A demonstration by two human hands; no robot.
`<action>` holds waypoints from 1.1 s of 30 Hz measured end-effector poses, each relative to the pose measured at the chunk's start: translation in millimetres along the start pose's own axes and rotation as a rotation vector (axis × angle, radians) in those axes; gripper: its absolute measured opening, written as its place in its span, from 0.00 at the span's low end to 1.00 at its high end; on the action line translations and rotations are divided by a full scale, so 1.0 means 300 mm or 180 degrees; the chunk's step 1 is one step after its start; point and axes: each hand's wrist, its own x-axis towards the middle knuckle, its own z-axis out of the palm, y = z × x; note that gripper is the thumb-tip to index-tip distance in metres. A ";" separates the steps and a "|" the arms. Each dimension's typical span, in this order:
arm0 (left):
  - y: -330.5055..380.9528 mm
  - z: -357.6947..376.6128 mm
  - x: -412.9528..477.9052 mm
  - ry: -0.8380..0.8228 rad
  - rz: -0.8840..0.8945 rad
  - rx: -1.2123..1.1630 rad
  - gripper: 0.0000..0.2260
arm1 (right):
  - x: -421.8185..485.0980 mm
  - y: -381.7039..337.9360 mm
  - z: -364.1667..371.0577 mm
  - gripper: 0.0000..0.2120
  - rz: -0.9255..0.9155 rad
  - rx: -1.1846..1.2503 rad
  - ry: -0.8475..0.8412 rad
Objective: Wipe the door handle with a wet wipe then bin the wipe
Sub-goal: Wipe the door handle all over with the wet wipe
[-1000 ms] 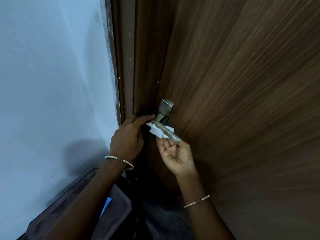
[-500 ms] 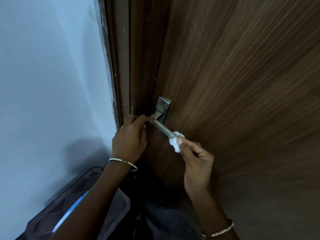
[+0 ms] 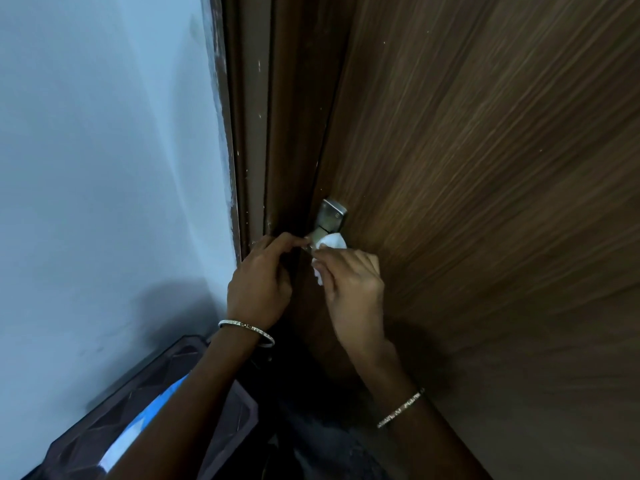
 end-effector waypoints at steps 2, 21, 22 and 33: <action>-0.014 0.006 -0.001 -0.0017 -0.0122 -0.0417 0.29 | 0.033 -0.020 0.025 0.08 -0.0041 -0.0141 -0.0096; 0.097 0.112 0.017 -0.0113 -0.2156 -0.1823 0.22 | -0.198 0.057 -0.012 0.08 0.5220 0.4804 0.0293; 0.100 0.117 0.019 -0.0114 -0.2206 -0.1840 0.23 | -0.169 0.052 0.005 0.08 0.5635 0.5238 0.0112; 0.082 0.123 0.014 0.0041 -0.2435 -0.0990 0.41 | 0.035 0.057 0.059 0.06 0.5780 0.6262 0.0528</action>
